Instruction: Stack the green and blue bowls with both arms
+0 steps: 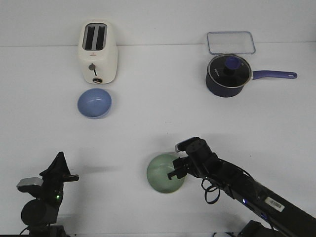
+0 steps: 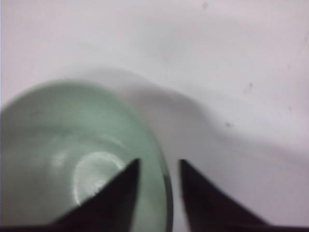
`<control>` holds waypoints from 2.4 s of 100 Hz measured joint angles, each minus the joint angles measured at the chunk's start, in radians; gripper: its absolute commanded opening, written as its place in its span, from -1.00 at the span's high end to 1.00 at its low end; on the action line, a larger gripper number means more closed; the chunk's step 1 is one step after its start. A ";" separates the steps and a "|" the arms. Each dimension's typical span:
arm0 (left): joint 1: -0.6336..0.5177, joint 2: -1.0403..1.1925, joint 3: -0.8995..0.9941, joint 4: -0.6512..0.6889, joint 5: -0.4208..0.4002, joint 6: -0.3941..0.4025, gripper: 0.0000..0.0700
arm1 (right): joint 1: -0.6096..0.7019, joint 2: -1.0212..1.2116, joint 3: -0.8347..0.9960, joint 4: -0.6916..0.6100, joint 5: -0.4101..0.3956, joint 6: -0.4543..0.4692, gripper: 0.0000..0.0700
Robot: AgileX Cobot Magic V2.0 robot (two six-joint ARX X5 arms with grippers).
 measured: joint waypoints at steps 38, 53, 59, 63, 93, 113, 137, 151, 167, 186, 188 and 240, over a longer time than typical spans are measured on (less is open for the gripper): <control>0.000 0.098 0.156 -0.142 0.000 -0.163 0.96 | -0.220 -0.256 0.000 0.038 0.002 -0.036 0.12; 0.000 0.308 0.284 -0.161 0.000 -0.140 0.96 | -0.254 -0.325 0.000 0.011 0.004 -0.068 0.12; 0.000 0.422 0.341 -0.161 0.004 -0.121 0.96 | -0.256 -0.334 0.000 0.005 0.005 -0.080 0.12; 0.000 0.506 0.383 -0.162 0.010 -0.105 0.96 | -0.257 -0.334 0.000 0.001 0.005 -0.086 0.12; 0.000 1.151 0.730 -0.157 0.134 -0.019 -0.51 | -0.257 -0.331 0.000 -0.012 0.005 -0.106 0.12; 0.002 1.460 0.947 -0.152 0.135 0.007 -0.55 | -0.257 -0.331 0.000 -0.018 0.005 -0.114 0.12; 0.011 1.728 1.127 -0.182 0.135 0.021 -0.46 | -0.257 -0.331 0.000 -0.019 0.005 -0.114 0.12; 0.015 1.789 1.139 -0.186 0.134 0.025 0.62 | -0.257 -0.331 0.000 -0.038 0.013 -0.115 0.13; 0.021 1.789 1.139 -0.180 0.130 0.025 0.96 | -0.267 -0.331 0.000 -0.060 0.037 -0.116 0.16; 0.023 1.728 1.139 -0.257 0.157 0.038 0.96 | -0.329 -0.404 -0.086 -0.006 0.077 -0.116 0.22; 0.022 1.713 1.139 -0.271 0.168 0.043 0.96 | -0.340 -0.419 -0.103 -0.003 0.077 -0.115 0.22; -0.371 1.223 0.908 -0.381 0.346 0.109 0.96 | -0.444 -0.494 -0.240 0.002 0.023 -0.093 0.22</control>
